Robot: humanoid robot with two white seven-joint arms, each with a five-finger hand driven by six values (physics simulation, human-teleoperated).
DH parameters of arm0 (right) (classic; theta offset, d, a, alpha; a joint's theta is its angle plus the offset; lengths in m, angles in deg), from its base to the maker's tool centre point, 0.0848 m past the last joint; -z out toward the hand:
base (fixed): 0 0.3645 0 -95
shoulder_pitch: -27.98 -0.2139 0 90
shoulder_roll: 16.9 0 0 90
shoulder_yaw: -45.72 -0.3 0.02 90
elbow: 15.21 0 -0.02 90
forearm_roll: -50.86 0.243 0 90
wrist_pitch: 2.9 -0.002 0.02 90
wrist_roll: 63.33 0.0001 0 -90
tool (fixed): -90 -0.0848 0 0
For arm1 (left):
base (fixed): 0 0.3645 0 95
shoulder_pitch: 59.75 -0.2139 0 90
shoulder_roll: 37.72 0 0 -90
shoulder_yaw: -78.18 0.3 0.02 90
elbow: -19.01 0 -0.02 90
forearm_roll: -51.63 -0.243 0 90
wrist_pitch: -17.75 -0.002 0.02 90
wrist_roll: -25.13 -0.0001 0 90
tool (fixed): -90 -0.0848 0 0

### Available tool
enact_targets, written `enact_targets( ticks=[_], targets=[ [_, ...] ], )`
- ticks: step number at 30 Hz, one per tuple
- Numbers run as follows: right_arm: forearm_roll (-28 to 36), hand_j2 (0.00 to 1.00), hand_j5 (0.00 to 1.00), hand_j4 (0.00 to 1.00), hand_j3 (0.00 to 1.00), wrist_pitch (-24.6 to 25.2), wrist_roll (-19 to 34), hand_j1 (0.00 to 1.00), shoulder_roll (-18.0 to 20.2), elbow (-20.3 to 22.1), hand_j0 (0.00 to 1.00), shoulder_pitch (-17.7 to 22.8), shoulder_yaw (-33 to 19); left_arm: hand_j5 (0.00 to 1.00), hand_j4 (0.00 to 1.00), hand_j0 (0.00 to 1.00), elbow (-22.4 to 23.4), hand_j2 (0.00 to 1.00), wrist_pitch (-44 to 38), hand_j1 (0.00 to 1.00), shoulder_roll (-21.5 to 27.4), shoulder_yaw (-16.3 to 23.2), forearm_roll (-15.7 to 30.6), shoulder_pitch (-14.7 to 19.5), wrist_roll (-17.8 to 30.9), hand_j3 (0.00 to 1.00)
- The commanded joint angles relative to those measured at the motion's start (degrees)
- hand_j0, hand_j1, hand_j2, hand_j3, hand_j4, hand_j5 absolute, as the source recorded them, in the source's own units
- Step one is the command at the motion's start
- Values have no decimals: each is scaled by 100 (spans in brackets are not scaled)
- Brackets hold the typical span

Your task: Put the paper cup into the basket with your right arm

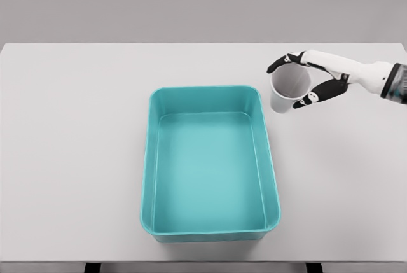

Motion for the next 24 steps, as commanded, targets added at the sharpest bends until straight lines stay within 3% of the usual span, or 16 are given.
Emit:
enact_targets(
  ticks=[1,6,8,13,19,21,24],
  targets=[
    [21,70,70,70,70,6,-2,70,25,199,70,0,-105,100,100,100,3,100,0,100,0,0,0,0,2,100],
    [-5,70,70,70,70,15,-2,70,69,322,70,0,-447,100,100,100,3,100,0,100,0,0,0,0,2,100],
    [-23,70,70,70,70,41,-2,70,87,594,70,-9,-483,100,100,100,-6,100,0,100,0,0,0,0,2,100],
    [-558,70,70,70,70,164,-2,70,7,911,70,-97,-457,100,100,100,3,100,0,100,0,0,0,0,2,100],
    [-884,70,70,70,70,279,-2,70,-168,1201,70,-176,-237,100,100,100,3,100,0,100,0,0,0,0,2,100],
    [-1086,70,70,70,70,366,-2,70,-432,1219,70,-334,-9,100,100,100,3,100,0,100,0,0,0,0,2,100],
    [-1270,70,70,70,70,393,-2,70,-529,1342,70,-431,150,100,100,100,3,100,0,100,0,0,0,0,2,100]
  ],
)
